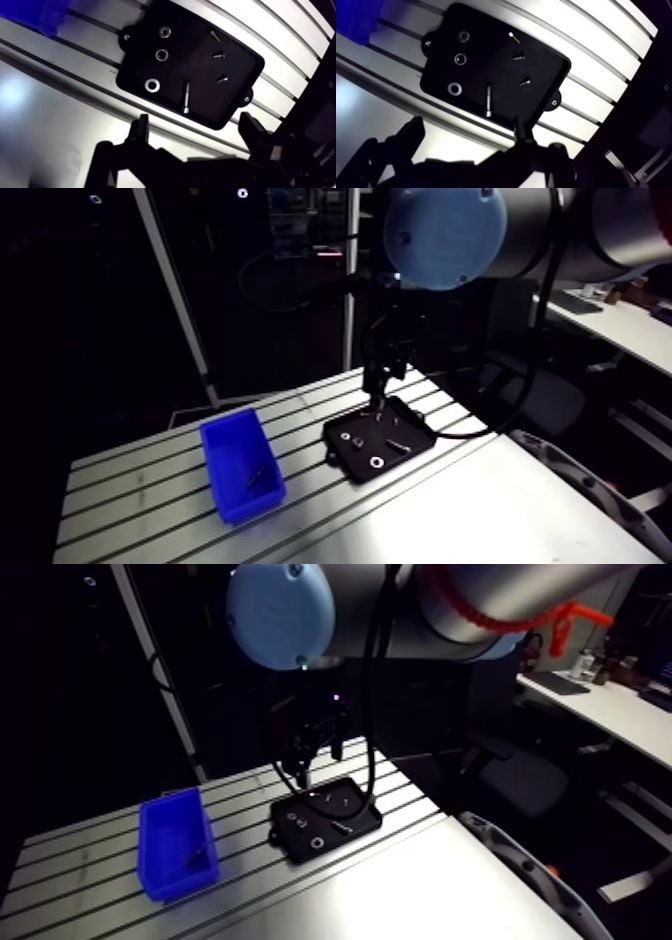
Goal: Pick up the M10 bolt from the tray and put it into the blue bin.
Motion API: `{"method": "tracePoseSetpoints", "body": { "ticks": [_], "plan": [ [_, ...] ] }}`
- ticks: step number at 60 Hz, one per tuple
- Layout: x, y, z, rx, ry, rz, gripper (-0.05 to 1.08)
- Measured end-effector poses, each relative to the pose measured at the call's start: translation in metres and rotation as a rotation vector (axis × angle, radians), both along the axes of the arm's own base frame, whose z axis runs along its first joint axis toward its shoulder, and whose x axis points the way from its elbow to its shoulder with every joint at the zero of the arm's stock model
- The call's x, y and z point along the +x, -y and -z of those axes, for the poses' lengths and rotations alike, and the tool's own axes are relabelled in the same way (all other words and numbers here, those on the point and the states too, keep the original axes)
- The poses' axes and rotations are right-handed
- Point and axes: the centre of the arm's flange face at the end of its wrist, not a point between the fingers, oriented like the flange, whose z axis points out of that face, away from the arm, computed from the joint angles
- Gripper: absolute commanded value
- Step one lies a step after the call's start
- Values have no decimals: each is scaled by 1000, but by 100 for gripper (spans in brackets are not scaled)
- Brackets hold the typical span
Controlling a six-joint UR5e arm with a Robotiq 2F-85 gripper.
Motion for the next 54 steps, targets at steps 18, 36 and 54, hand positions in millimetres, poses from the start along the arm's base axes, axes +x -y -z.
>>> {"method": "tracePoseSetpoints", "body": {
  "ticks": [18,36,54],
  "plan": [
    [7,-15,23,-22,21,-9,32],
    [9,-23,44,-44,51,-6,42],
    [7,-26,66,-45,57,-6,46]
  ]
}}
